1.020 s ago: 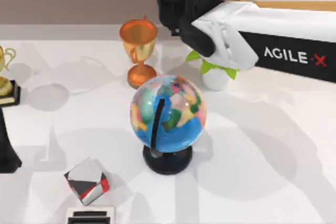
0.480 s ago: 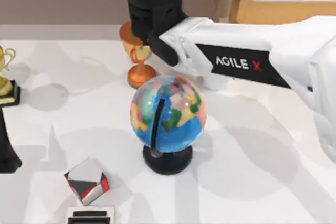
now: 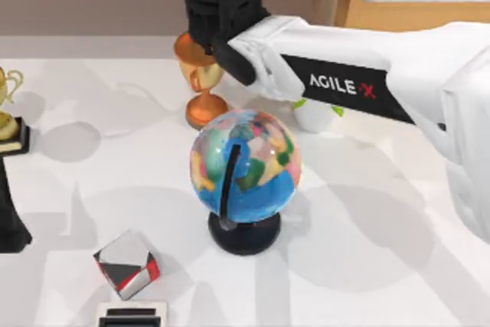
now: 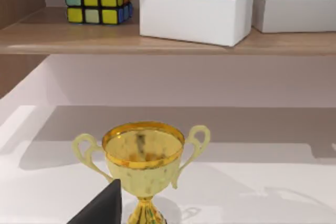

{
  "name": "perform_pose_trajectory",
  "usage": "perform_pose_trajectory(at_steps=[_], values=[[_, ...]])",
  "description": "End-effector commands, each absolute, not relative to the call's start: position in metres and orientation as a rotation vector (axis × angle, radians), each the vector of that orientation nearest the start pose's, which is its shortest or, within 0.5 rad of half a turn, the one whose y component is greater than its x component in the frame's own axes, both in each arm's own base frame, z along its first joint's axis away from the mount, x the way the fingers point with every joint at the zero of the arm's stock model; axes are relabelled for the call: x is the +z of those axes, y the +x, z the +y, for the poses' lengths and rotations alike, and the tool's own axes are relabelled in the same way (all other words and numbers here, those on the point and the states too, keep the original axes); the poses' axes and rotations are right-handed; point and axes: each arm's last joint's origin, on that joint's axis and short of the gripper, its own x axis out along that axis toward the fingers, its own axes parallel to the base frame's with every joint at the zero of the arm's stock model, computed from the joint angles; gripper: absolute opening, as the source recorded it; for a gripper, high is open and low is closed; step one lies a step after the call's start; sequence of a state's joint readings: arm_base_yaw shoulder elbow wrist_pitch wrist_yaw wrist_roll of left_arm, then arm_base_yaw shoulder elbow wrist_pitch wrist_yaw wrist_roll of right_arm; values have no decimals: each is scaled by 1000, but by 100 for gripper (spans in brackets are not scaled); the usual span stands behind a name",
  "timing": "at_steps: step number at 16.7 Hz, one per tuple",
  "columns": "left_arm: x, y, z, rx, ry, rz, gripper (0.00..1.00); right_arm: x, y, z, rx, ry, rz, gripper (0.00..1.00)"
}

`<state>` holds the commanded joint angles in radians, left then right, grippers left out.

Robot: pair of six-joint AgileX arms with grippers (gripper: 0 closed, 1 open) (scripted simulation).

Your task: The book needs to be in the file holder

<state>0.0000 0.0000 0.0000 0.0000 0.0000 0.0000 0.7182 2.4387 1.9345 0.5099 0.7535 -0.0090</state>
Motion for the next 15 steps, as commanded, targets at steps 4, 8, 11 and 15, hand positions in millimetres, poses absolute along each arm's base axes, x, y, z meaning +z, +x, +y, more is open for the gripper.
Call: perform_pose_trajectory(at_steps=[4,8,11,15], values=[[160,106,-1,0,0,0,100,205,436,359,-7,-13,-11,100],[160,106,-1,0,0,0,100,205,436,359,-7,-13,-11,77],[160,106,-1,0,0,0,100,205,436,359,-7,-13,-11,55],[160,106,-1,0,0,0,100,205,436,359,-7,-13,-11,25]])
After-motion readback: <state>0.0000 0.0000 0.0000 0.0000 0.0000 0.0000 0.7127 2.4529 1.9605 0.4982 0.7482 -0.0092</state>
